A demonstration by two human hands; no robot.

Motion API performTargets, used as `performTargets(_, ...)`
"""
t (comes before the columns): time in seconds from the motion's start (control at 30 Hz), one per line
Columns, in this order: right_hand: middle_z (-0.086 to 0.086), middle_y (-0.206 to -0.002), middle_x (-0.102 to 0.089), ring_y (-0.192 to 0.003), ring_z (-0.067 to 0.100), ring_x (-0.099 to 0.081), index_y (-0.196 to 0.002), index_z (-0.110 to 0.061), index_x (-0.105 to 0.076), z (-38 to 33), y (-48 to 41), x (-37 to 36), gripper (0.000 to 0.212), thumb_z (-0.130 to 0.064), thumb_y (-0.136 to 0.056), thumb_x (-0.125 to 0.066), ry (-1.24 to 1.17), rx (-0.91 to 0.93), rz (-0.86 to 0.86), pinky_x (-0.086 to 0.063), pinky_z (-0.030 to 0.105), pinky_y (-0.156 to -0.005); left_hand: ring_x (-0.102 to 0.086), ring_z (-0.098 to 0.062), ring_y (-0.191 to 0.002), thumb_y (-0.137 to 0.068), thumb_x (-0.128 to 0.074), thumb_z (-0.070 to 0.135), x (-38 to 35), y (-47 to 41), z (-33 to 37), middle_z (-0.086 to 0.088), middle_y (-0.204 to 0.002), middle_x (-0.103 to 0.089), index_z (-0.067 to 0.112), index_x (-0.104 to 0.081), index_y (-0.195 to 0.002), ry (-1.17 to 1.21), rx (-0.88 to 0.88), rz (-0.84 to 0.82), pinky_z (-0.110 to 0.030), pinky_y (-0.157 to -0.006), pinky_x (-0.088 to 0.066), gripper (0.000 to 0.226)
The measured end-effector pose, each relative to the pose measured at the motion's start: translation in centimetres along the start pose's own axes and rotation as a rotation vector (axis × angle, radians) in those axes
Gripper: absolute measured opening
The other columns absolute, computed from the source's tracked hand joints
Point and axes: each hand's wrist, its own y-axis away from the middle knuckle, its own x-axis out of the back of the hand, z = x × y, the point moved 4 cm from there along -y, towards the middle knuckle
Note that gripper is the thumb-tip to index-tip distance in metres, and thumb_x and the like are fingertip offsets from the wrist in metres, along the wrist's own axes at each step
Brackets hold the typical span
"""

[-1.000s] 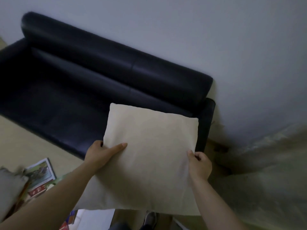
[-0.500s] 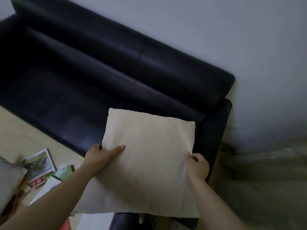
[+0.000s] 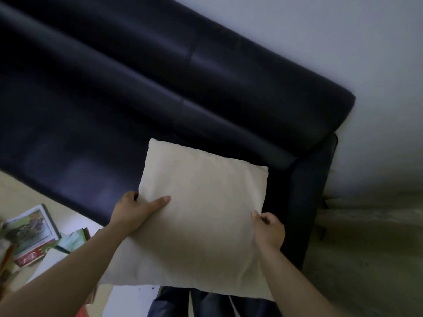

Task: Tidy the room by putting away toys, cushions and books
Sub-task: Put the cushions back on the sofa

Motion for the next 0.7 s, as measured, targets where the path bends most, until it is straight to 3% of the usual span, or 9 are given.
performTargets(0.27, 0.009, -0.068, -0.060, -0.069, 0.029, -0.057, -0.071, -0.005, -0.060, 2.1, -4.1, -4.1, 0.026, -0.023, -0.088, -0.066, 0.023, -0.060, -0.014, -0.045, 0.035, -0.067, -0.053, -0.033, -0.110, -0.071, -0.077, 0.051, -3.9, -4.9, -0.3, -0.012, -0.125, -0.056, 0.006, -0.048, -0.130, -0.077, 0.046, -0.041, -0.035, -0.082, -0.041, 0.079)
performTargets(0.4, 0.004, -0.068, -0.059, -0.067, 0.022, -0.055, -0.073, -0.006, -0.061, 4.2, -5.1, -5.5, 0.022, -0.021, -0.088, -0.067, 0.079, -0.107, -0.089, -0.039, 0.028, -0.062, -0.048, -0.035, -0.123, -0.066, -0.073, 0.066, -6.1, -6.8, -2.4, -0.013, -0.139, -0.047, 0.006, -0.038, -0.142, -0.186, 0.155, -0.118, -0.039, -0.094, -0.042, 0.103)
performTargets(0.5, 0.002, -0.068, -0.059, -0.069, 0.021, -0.056, -0.072, -0.007, -0.061, 5.3, -6.0, -6.4, 0.021, -0.021, -0.087, -0.068, 0.127, -0.150, -0.151, -0.037, 0.027, -0.063, -0.046, -0.035, -0.126, -0.068, -0.071, 0.065, -6.8, -8.3, -3.8, -0.014, -0.144, -0.042, 0.007, -0.032, -0.146, -0.202, 0.197, -0.151, -0.040, -0.097, -0.043, 0.105)
performTargets(0.6, 0.000, -0.080, -0.062, -0.083, 0.023, -0.061, -0.086, -0.008, -0.064, 5.6, -6.5, -7.0, 0.018, -0.026, -0.086, -0.068, 0.137, -0.181, -0.177, -0.044, 0.028, -0.073, -0.047, -0.035, -0.124, -0.071, -0.068, 0.066, -7.3, -9.5, -4.4, -0.014, -0.143, -0.044, 0.007, -0.033, -0.145, -0.221, 0.198, -0.142, -0.039, -0.093, -0.043, 0.101)
performTargets(0.7, 0.002, -0.101, -0.060, -0.096, 0.023, -0.058, -0.111, -0.008, -0.058, 4.8, -7.2, -7.0, 0.038, -0.034, -0.086, -0.069, 0.116, -0.183, -0.180, -0.042, 0.028, -0.080, -0.051, -0.035, -0.117, -0.071, -0.068, 0.066, -7.5, -10.2, -4.2, -0.014, -0.135, -0.051, 0.007, -0.042, -0.139, -0.207, 0.203, -0.114, -0.037, -0.086, -0.042, 0.093)
